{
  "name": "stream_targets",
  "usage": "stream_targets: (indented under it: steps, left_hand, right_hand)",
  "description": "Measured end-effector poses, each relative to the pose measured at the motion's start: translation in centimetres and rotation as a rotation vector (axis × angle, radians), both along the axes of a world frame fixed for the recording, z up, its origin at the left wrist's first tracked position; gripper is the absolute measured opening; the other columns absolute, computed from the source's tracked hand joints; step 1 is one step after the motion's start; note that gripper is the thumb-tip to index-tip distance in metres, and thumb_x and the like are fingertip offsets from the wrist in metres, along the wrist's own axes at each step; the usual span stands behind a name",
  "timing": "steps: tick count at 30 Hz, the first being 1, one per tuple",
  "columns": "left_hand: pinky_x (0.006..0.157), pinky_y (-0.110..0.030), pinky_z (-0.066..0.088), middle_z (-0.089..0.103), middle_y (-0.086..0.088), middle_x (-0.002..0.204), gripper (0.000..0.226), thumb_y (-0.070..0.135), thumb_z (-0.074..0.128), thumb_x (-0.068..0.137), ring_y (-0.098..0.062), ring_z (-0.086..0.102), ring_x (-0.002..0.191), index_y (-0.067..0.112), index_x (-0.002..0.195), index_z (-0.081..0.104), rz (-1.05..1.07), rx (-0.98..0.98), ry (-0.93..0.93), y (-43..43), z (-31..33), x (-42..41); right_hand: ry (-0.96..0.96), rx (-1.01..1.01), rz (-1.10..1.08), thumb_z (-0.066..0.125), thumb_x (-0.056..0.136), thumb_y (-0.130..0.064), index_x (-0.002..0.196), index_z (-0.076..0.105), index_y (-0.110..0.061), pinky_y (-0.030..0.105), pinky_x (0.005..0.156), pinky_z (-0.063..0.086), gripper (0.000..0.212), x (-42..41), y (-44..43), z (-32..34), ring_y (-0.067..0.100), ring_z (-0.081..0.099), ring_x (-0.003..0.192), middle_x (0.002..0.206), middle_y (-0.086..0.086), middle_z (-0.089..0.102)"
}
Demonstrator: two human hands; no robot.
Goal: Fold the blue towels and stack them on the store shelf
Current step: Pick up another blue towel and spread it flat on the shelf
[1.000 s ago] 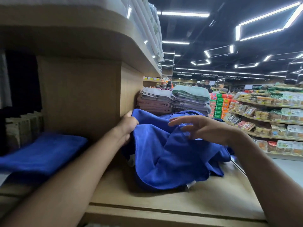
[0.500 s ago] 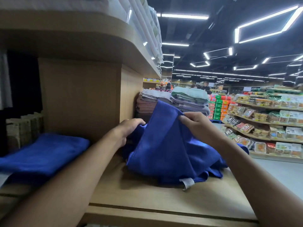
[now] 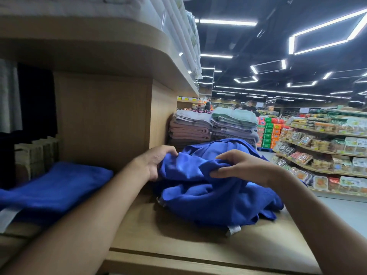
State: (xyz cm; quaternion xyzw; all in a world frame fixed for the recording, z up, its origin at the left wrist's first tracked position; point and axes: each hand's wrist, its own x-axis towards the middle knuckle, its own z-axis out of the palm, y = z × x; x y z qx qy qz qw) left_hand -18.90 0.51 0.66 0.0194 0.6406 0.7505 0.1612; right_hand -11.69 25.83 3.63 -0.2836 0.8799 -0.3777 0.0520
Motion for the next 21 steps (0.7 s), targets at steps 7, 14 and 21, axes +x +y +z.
stream_targets:
  steps: [7,14,21]
  left_hand:
    - [0.068,-0.031,0.055,0.063,-0.015,0.088,0.029,0.013,0.047,0.072,-0.03,0.062,0.074,0.007,0.094,0.065,-0.15,0.217,0.181,0.8,0.9,2.4]
    - [0.091,-0.036,0.051,0.067,-0.016,0.111,0.069,0.056,0.06,0.083,-0.026,0.064,0.102,0.007,0.131,0.058,-0.331,0.425,0.298,-0.1,2.6,2.6]
    - [0.101,-0.036,0.05,0.07,-0.008,0.126,0.083,0.08,0.066,0.072,-0.024,0.065,0.117,0.018,0.127,0.065,-0.286,-0.244,0.363,0.2,1.6,2.1]
  right_hand:
    - [0.219,-0.182,-0.06,0.077,0.089,-0.016,0.089,0.079,-0.031,0.014,0.09,0.047,0.015,-0.8,-1.0,-0.7,-0.001,0.06,0.121,0.137,-0.018,0.062]
    - [0.206,-0.143,0.037,0.074,0.09,-0.008,0.099,0.078,-0.014,0.019,0.08,0.045,0.011,-0.6,-1.2,-0.9,-0.001,0.061,0.087,0.09,-0.014,0.071]
    - [0.297,0.048,-0.071,0.072,0.091,-0.026,0.062,0.045,-0.019,0.016,0.052,0.027,0.041,-1.2,-1.3,-1.2,0.002,0.033,0.056,0.058,-0.013,0.033]
